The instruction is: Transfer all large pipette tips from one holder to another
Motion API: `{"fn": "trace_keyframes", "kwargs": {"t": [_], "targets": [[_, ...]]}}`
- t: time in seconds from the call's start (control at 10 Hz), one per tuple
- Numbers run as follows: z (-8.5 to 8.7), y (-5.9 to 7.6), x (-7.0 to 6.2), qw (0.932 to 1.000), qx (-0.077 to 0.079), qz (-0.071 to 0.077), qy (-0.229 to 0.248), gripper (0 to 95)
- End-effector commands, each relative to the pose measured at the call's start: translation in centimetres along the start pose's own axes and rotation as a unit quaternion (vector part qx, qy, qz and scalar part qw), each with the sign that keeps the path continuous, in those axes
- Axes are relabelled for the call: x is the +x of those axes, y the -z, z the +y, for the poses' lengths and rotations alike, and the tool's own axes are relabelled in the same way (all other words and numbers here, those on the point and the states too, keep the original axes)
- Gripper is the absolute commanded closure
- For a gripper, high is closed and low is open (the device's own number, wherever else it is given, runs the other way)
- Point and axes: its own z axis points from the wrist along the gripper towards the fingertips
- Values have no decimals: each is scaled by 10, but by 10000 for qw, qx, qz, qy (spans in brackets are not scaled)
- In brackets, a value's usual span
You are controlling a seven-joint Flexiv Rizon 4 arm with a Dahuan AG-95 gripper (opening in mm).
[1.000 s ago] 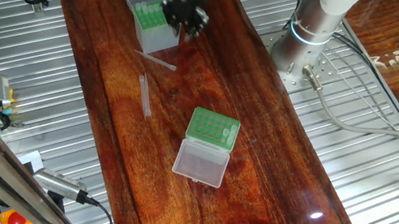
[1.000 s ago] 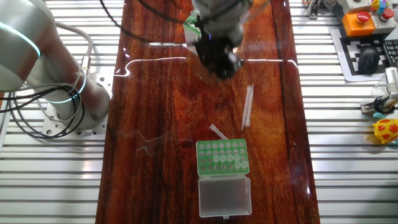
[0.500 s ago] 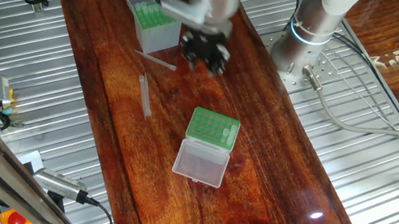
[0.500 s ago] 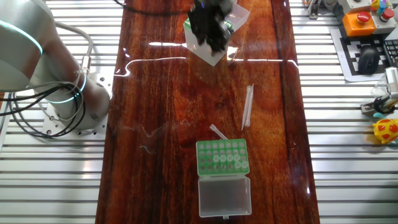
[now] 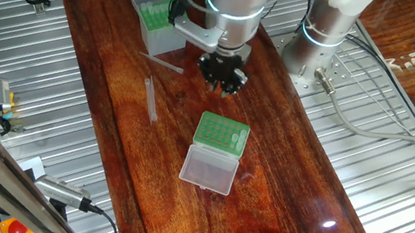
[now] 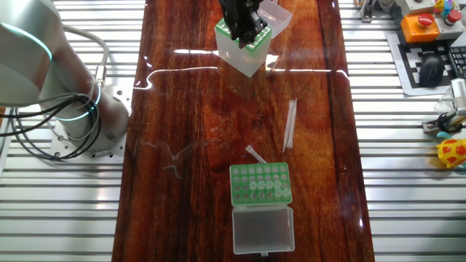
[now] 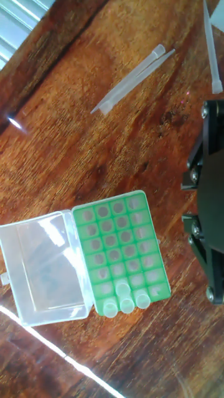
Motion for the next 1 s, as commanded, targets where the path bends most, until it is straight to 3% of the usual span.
{"fn": "trace_keyframes", "kwargs": {"t": [0.1,0.3,0.5,0.6,0.8,0.9,1.0], "targets": [[39,-4,-32,9996,-84,92,266,570],[58,-9,-45,9998,-81,138,71,570],[57,-8,-45,9999,-85,99,103,570],[57,-8,-45,9996,-118,55,256,760],[57,-8,-45,9993,-220,-88,300,760],[57,-8,-45,9994,-247,-125,210,570],[61,-10,-45,9996,-218,-129,107,570]]}}
